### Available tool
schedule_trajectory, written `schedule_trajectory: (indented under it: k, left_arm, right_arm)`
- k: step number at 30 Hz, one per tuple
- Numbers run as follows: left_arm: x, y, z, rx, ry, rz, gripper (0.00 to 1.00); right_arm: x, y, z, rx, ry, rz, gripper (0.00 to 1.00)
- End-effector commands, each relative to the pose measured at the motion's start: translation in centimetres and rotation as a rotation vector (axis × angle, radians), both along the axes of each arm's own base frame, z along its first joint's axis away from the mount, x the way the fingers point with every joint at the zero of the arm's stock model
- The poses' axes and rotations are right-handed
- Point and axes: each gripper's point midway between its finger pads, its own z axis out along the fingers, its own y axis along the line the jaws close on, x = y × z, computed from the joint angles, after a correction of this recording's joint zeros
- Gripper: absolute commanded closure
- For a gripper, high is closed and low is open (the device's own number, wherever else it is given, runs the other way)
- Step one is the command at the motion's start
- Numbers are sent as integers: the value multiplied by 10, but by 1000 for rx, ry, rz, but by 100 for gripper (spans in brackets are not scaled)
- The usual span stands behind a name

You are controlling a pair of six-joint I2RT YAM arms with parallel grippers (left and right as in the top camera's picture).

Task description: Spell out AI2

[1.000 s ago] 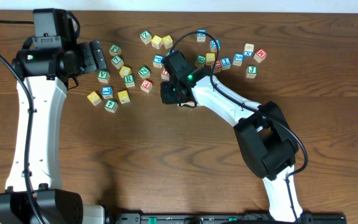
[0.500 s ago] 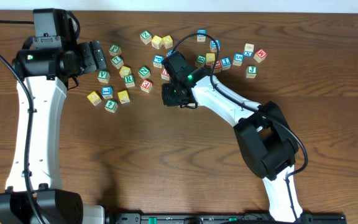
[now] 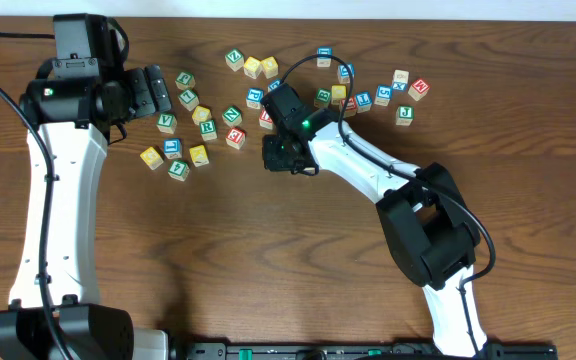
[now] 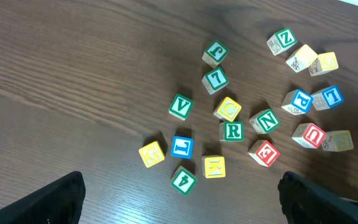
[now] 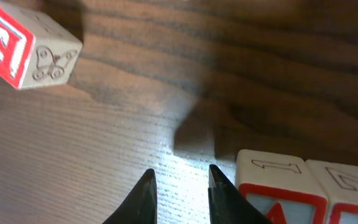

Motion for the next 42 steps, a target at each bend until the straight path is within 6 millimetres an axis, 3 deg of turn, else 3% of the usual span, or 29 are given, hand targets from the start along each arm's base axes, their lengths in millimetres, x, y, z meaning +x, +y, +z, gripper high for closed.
schedule_trajectory:
  k: [1, 36, 42]
  left_arm:
    - [-1, 1, -6, -5, 17, 11, 2]
    - [-1, 1, -6, -5, 17, 11, 2]
    - [-1, 1, -6, -5, 17, 11, 2]
  right_arm:
    - [16, -10, 3, -15, -31, -81, 78]
    - [23, -27, 2, -33, -18, -137, 76]
    - [32, -27, 23, -13, -37, -144, 75]
